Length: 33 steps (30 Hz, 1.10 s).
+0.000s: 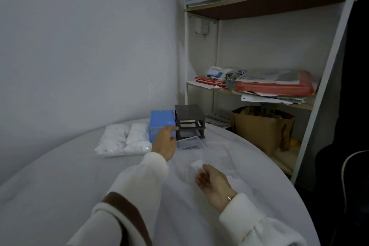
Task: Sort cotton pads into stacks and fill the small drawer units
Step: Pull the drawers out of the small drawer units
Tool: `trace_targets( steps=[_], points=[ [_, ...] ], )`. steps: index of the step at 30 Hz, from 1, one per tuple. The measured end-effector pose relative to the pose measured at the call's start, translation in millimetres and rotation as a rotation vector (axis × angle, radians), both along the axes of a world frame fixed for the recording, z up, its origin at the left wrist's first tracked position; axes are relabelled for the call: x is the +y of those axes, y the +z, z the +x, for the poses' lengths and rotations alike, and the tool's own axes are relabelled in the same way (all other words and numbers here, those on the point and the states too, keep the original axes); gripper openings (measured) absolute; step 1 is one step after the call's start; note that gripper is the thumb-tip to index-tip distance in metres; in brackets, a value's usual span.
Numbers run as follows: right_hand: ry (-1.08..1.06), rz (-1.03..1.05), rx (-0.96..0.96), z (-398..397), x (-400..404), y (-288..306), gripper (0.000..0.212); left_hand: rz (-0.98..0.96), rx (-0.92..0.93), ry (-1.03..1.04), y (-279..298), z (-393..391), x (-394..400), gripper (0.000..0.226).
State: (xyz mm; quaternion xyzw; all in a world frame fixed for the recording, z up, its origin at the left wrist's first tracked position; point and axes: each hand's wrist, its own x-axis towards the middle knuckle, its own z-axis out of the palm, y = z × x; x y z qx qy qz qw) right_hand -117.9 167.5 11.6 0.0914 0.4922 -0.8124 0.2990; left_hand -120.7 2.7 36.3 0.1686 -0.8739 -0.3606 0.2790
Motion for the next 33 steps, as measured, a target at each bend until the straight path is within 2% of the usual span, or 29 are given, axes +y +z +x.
trace_targets(
  steps=[4, 8, 10, 16, 19, 21, 26, 33],
  points=[
    [0.054, 0.014, -0.009, 21, -25, -7, 0.017, 0.147, -0.061, 0.108, -11, 35, -1, 0.037],
    [0.103, 0.011, -0.033, 38, -49, -15, 0.006, 0.391, -0.175, 0.188, -22, 60, -9, 0.048],
    [0.123, -0.002, -0.037, 46, -59, -17, 0.011, 0.447, -0.220, 0.221, -26, 69, -13, 0.057],
    [0.191, 0.036, -0.016, 53, -63, -22, 0.015, 0.321, -0.229, 0.300, -30, 83, -24, 0.054],
    [0.205, 0.141, 0.030, 47, -55, -23, 0.007, 0.290, -0.249, 0.312, -30, 86, -29, 0.051],
    [0.167, 0.208, 0.069, 41, -50, -24, 0.014, 0.263, -0.274, 0.313, -30, 86, -31, 0.048],
    [0.062, 0.041, 0.057, 19, -46, -14, 0.022, 0.105, -0.308, 0.298, -15, 85, -36, 0.044],
    [-0.035, 0.088, 0.125, -29, -61, -7, 0.026, -0.088, -0.191, 0.162, 49, 45, -40, 0.029]
  ],
)
